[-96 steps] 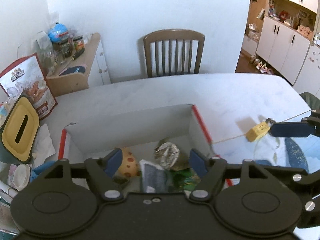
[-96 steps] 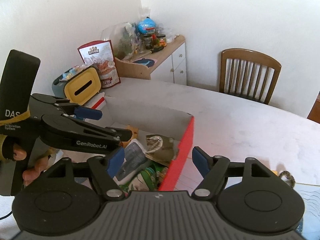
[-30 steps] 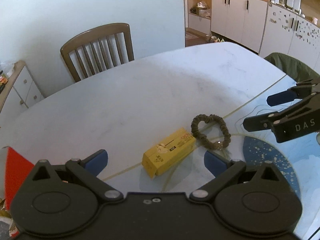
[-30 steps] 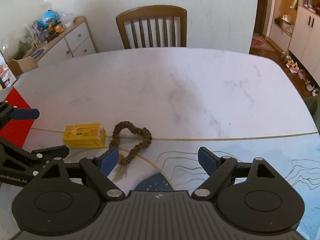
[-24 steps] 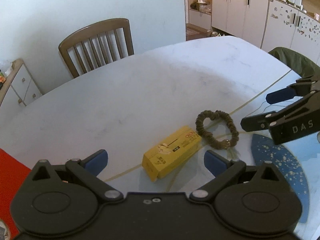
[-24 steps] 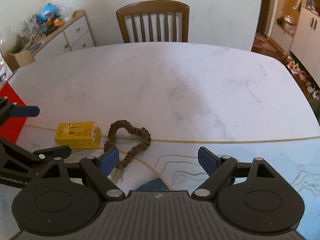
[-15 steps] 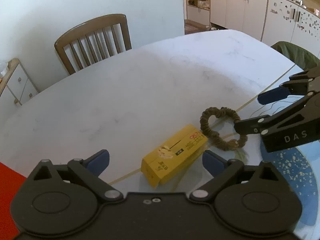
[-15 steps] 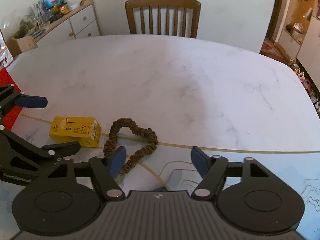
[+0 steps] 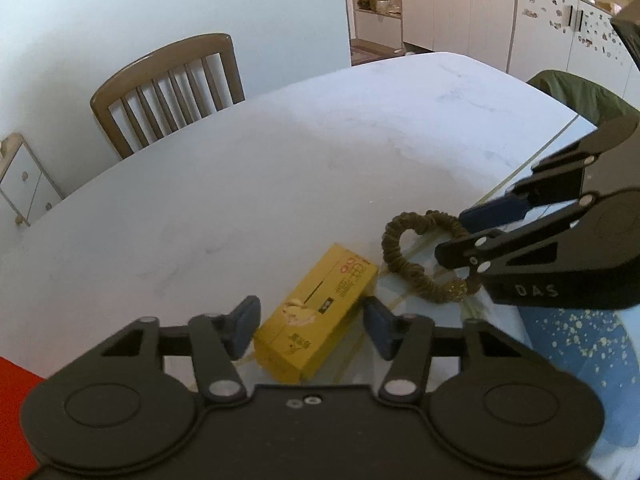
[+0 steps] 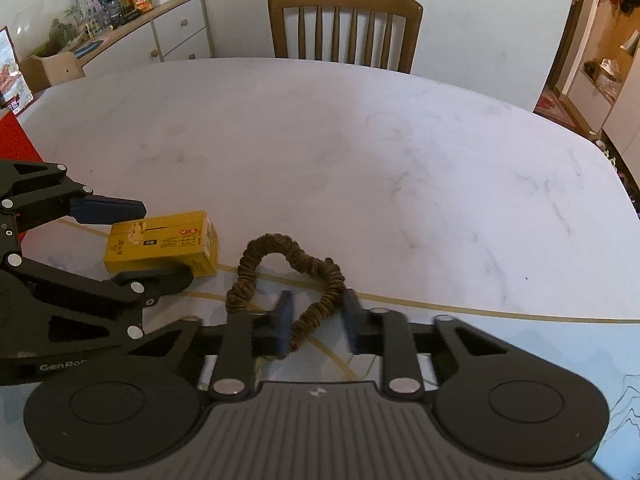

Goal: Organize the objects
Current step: 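Grasp the small yellow box with the left gripper while the right grasps the brown cord, then carry the yellow box and brown cord into the red box with both grippers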

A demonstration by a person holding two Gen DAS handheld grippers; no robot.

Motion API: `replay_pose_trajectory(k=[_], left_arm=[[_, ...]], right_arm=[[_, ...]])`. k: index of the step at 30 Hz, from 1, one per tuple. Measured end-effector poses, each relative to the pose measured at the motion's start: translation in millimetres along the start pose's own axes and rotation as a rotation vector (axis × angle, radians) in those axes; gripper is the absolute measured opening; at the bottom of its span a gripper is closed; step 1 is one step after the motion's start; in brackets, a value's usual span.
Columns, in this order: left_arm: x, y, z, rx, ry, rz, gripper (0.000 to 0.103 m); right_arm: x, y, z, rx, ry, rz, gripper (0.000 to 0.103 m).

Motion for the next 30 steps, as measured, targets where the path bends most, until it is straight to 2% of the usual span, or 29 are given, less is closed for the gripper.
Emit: replay_pose_trajectory(k=[4, 12, 18, 30], left_arm=[[2.2, -0.8, 0.1, 0.014, 0.001, 0.019, 0.043], [11.5, -7.7, 3.8, 0.051, 0.024, 0.04, 0.029], [26.9, -5.3, 12.6, 0.104, 0.016, 0.072, 0.028], [70.5, 5.9, 37.3, 0.163, -0.018, 0.099, 0.028]], right_arm=[[0.5, 0.6, 1.1, -0.026, -0.003, -0.005, 0.009], [16.7, 1.1, 9.6, -0.096, -0.041, -0.056, 0.008], [41.1, 4.1, 17.8, -0.11, -0.079, -0.086, 0.008], [91.9, 19.6, 38.4, -0.07, -0.122, -0.092, 0.008]])
Point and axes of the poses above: each gripper's, at about its wrist camera, not at the fingertips, and x roughly against the way its jaws point, y to its left, z to its underside, the point moved 1 cm from there along -x, roughly the way its jaws point, and after that the axes turned 14 degrees about y, right-handed, at the moved point
